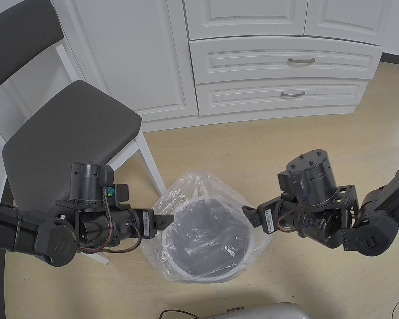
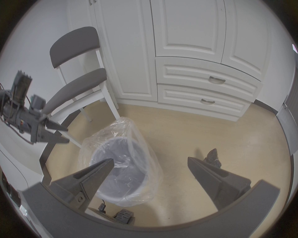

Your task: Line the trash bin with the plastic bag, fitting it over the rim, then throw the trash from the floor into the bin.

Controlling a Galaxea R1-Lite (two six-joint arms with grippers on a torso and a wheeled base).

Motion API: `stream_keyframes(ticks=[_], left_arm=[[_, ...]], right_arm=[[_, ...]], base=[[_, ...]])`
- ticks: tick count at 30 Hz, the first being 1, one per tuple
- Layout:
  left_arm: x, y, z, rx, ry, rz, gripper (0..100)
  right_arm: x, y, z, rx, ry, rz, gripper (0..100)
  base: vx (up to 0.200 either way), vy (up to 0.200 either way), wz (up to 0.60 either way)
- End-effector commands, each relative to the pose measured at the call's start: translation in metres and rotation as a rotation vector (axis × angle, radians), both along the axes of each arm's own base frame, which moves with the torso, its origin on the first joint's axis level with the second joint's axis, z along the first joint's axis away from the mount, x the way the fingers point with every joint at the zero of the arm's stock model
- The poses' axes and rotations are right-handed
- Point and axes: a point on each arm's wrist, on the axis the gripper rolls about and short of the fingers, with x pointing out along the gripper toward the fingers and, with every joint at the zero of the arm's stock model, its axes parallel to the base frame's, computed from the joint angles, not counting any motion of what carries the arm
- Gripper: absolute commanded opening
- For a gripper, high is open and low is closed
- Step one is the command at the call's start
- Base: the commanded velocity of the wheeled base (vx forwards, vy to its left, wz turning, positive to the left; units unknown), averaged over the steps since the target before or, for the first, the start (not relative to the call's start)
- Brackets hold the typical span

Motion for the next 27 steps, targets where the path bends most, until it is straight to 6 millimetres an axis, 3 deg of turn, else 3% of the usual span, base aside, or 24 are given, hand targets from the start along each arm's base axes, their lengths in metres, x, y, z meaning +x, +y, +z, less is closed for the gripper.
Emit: stream_keyframes(ticks=[1, 7, 11, 13, 17, 20, 21, 23, 26, 27], left_arm=[[0.007, -0.003, 0.007, -0.01, -0.044, 0.006, 100], [0.021, -0.004, -0.008, 0.023, -0.088, -0.014, 100], [0.035, -0.007, -0.011, 0.037, -0.148, -0.038, 100], [0.056, -0.006, -0.012, 0.059, -0.191, -0.051, 100], [0.058, -0.001, -0.026, 0.036, -0.134, -0.058, 100], [0.058, -0.001, -0.026, 0.036, -0.134, -0.058, 100], [0.055, 0.008, -0.026, 0.035, -0.134, -0.05, 100], [0.057, 0.007, -0.029, 0.038, -0.131, -0.053, 100], [0.067, 0.006, -0.042, 0.045, -0.108, -0.048, 100], [0.078, 0.008, -0.053, 0.045, -0.1, -0.036, 100]], right_arm=[[0.004, 0.014, -0.023, -0.037, 0.051, 0.019, 100], [-0.005, 0.001, -0.028, -0.105, 0.184, 0.053, 100], [0.006, -0.004, -0.014, 0.005, 0.198, 0.083, 100], [0.024, -0.006, -0.013, 0.051, 0.201, 0.095, 100], [0.044, -0.006, -0.042, 0.067, 0.239, 0.055, 100], [0.044, -0.006, -0.042, 0.067, 0.239, 0.055, 100], [0.056, 0.002, -0.057, 0.146, 0.182, 0.037, 100], [0.057, 0.007, -0.063, 0.17, 0.151, 0.037, 100], [0.065, 0.012, -0.079, 0.189, 0.097, 0.007, 100], [0.074, 0.014, -0.088, 0.205, 0.054, -0.015, 100]], base=[[0.0, 0.0, 0.0], [0.0, 0.0, 0.0], [0.0, 0.0, 0.0], [0.0, 0.0, 0.0], [0.0, 0.0, 0.0], [0.0, 0.0, 0.0], [0.0, 0.0, 0.0], [0.0, 0.0, 0.0], [0.0, 0.0, 0.0], [0.0, 0.0, 0.0]])
